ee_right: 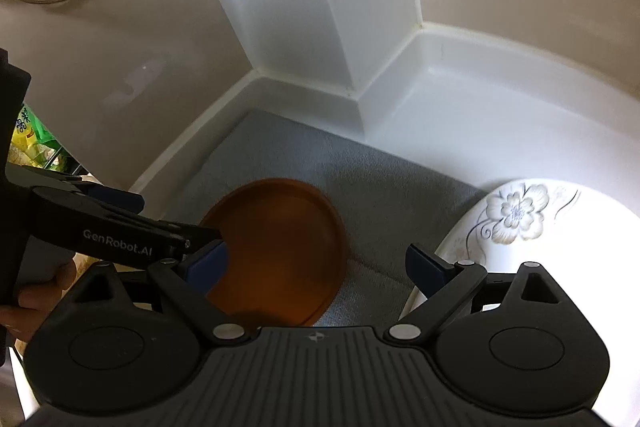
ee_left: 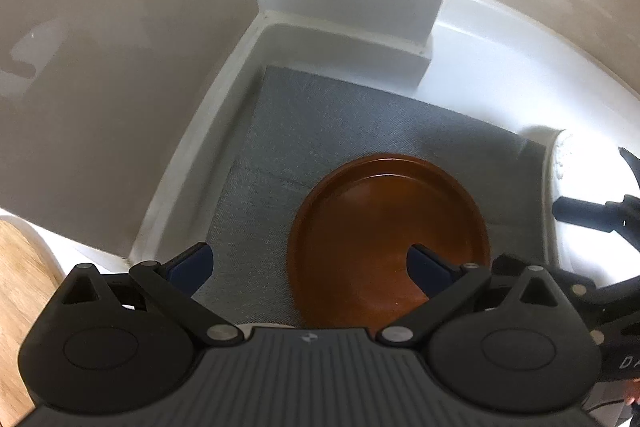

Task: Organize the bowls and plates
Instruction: 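Close the left tool on the brown plate rim while the right tool grips its rim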

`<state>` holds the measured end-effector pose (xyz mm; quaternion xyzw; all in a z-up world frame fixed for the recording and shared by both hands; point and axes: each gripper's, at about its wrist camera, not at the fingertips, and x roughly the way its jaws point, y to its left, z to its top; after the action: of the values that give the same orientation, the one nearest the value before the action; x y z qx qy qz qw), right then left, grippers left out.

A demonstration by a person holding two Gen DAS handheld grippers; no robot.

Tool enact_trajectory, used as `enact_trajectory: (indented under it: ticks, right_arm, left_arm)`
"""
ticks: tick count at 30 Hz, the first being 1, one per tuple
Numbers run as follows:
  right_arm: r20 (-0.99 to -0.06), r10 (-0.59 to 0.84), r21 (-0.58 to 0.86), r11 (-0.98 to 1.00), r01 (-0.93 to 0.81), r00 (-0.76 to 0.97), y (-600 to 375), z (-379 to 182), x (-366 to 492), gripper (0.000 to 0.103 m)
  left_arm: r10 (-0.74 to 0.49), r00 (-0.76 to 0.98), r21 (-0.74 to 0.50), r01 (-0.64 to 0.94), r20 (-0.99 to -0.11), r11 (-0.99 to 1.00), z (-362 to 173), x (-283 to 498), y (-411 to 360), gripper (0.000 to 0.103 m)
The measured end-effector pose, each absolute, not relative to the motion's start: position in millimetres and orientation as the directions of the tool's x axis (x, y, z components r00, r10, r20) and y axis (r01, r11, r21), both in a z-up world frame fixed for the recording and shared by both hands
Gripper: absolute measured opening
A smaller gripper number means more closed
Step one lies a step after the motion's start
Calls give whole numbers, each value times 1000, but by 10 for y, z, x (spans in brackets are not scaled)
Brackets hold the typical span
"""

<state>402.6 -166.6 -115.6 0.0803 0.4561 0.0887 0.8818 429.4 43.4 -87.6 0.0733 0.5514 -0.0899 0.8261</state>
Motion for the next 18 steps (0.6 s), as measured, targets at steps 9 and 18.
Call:
enact_trajectory:
  ticks: [9,18]
  right_arm:
    - [-821,246,233,968,-90,516,-1677,-1341,4139,95]
    - [-842,210,152,976,-155,498,-1529,-1520,4304,96]
  left_arm:
    - [-25,314,36,186,-949,982,-1087,4436,473,103]
    - [1,277,48,164,-961,985,-1257,4562,478,103]
